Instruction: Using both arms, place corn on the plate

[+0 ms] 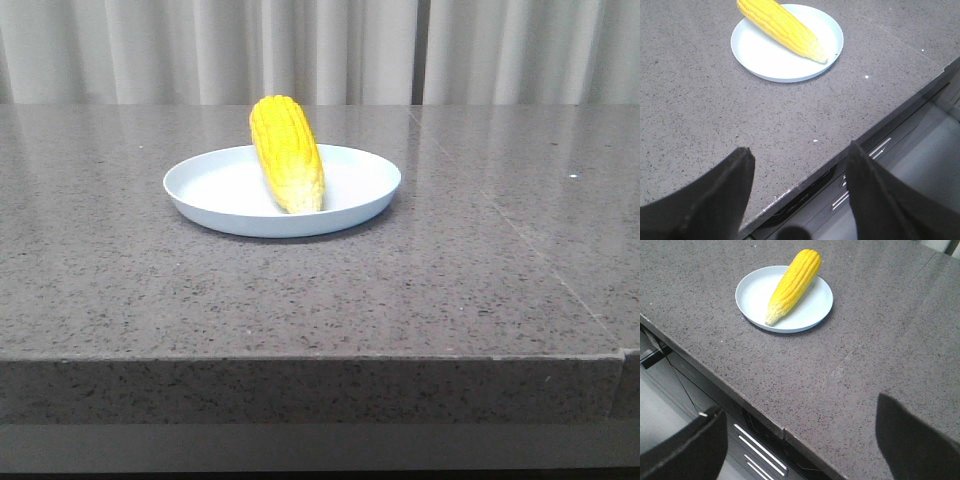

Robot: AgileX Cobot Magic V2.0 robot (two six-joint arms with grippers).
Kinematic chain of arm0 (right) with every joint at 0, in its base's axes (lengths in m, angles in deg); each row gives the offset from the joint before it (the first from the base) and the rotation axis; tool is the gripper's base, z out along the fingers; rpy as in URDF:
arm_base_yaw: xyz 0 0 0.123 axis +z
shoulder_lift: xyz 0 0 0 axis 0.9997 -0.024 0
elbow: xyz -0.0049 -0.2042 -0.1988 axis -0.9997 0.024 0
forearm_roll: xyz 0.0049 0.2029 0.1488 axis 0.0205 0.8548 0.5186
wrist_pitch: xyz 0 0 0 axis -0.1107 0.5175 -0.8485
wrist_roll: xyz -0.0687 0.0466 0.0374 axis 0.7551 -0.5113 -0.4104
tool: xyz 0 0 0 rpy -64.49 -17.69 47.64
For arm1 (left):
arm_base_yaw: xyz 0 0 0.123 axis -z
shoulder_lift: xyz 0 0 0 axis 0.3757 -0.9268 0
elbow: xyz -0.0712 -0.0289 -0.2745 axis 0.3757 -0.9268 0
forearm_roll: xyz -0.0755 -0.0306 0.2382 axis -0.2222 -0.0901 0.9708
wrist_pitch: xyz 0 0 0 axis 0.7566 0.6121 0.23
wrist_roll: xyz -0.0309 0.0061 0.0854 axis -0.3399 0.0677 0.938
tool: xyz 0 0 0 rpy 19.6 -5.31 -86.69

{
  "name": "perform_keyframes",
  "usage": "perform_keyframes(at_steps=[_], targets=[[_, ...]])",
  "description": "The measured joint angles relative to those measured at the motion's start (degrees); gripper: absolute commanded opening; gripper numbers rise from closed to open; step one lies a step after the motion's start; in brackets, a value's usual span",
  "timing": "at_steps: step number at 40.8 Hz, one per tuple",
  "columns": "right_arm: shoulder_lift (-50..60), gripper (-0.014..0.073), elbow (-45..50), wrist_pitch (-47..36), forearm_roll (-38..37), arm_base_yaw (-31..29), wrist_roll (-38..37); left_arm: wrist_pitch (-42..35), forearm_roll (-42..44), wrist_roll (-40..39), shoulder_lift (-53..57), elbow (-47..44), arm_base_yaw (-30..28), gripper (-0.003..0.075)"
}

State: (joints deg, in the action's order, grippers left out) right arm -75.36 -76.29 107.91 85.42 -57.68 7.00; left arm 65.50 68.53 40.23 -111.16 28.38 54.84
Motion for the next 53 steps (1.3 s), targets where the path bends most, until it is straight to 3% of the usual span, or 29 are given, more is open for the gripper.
perform_keyframes(at_steps=[11, 15, 18, 26, 31, 53], targets=[[1.2, 0.0625, 0.8, -0.1, 0.0, 0.0, 0.0, 0.0, 0.0, 0.0, 0.0, 0.0, 0.0, 0.0404], [1.2, 0.0598, 1.2, -0.5, 0.0, 0.0, 0.0, 0.0, 0.0, 0.0, 0.0, 0.0, 0.0, 0.0349], [1.2, 0.0514, 1.2, -1.0, 0.0, 0.0, 0.0, 0.0, 0.0, 0.0, 0.0, 0.0, 0.0, 0.0282], [1.2, 0.0092, 1.2, -1.6, 0.0, 0.0, 0.0, 0.0, 0.0, 0.0, 0.0, 0.0, 0.0, 0.0062], [1.2, -0.0092, 1.2, -1.8, 0.0, 0.0, 0.0, 0.0, 0.0, 0.0, 0.0, 0.0, 0.0, -0.0020], [1.2, -0.0087, 1.2, -2.1, 0.0, 0.0, 0.0, 0.0, 0.0, 0.0, 0.0, 0.0, 0.0, -0.0020]])
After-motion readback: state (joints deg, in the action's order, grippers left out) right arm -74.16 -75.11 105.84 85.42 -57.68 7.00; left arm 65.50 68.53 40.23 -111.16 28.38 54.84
